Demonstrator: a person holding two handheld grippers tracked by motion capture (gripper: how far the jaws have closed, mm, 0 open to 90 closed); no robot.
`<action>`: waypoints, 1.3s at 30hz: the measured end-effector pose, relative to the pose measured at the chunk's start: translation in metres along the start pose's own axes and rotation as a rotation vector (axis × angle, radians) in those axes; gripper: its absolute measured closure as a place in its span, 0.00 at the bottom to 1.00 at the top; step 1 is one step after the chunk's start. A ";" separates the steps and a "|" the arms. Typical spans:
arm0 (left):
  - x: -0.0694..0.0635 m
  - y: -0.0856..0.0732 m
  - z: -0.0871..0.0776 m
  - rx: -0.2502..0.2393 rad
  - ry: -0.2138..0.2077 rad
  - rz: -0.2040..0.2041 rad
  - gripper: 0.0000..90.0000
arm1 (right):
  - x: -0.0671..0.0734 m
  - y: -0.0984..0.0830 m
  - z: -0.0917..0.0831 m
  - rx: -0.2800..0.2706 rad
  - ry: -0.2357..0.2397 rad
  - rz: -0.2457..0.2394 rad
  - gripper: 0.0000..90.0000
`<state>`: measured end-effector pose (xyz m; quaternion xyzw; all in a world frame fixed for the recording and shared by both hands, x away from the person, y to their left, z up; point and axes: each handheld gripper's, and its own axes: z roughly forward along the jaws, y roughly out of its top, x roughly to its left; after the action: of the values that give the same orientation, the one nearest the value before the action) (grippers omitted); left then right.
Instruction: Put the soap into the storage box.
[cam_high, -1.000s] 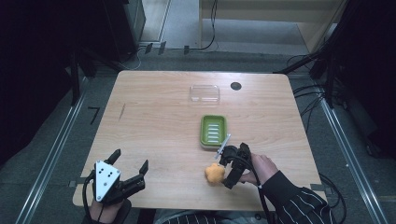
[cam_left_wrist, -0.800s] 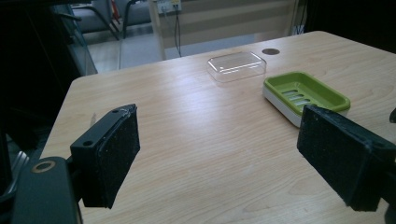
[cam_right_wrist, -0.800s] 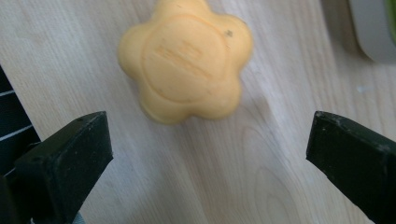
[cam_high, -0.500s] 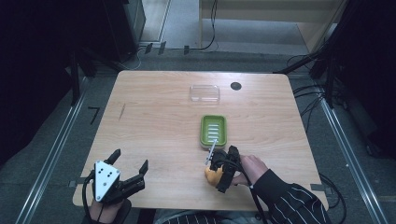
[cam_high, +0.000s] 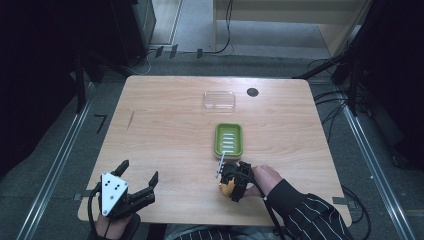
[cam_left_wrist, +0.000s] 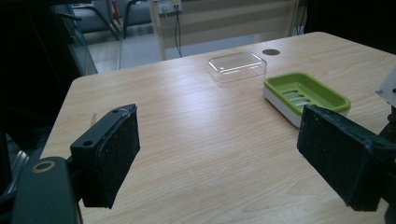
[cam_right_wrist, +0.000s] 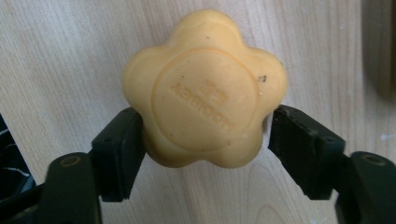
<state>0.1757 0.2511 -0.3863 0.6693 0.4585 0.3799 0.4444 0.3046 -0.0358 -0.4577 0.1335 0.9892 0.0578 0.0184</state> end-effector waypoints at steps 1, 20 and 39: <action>0.000 0.000 0.000 0.000 0.000 0.000 0.15 | 0.000 0.000 0.000 0.002 -0.004 0.000 0.34; 0.000 0.000 -0.001 -0.002 0.001 -0.001 0.15 | 0.004 -0.004 0.002 -0.013 -0.002 -0.004 0.45; 0.001 -0.001 -0.002 -0.004 0.008 -0.008 0.15 | 0.001 -0.014 -0.004 -0.048 -0.016 0.039 0.45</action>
<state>0.1739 0.2529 -0.3863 0.6650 0.4623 0.3817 0.4454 0.2994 -0.0493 -0.4550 0.1525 0.9846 0.0807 0.0284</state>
